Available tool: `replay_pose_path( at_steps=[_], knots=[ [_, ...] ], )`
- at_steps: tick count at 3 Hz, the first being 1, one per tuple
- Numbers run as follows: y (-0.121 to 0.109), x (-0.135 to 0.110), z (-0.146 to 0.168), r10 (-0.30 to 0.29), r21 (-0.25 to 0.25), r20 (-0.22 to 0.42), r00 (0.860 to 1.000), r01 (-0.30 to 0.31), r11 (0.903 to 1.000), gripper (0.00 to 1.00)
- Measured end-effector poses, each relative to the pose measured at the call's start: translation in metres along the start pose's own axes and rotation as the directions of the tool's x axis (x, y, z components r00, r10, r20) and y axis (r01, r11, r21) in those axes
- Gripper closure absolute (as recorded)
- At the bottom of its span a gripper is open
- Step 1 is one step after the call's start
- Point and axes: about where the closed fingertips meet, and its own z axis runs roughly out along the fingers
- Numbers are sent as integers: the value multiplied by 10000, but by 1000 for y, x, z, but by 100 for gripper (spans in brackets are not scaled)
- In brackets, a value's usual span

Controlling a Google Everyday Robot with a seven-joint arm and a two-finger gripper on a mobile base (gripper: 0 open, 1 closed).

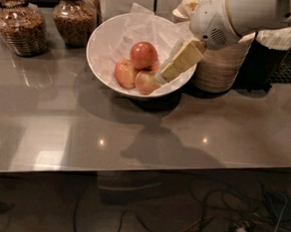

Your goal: Pick apple from white bowl

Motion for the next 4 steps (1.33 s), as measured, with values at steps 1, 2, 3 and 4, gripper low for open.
replay_pose_path(
  at_steps=[1, 2, 3, 4],
  knots=[
    [-21, -28, 32, -480, 9, 292, 9984, 480, 9988, 0],
    [-20, -35, 36, -586, -41, 350, 9977, 587, 9983, 0],
    [-24, -32, 41, -647, 284, 562, 9963, 632, 9976, 0],
    [-38, -26, 56, -669, 795, 967, 9931, 593, 9951, 0]
  ],
)
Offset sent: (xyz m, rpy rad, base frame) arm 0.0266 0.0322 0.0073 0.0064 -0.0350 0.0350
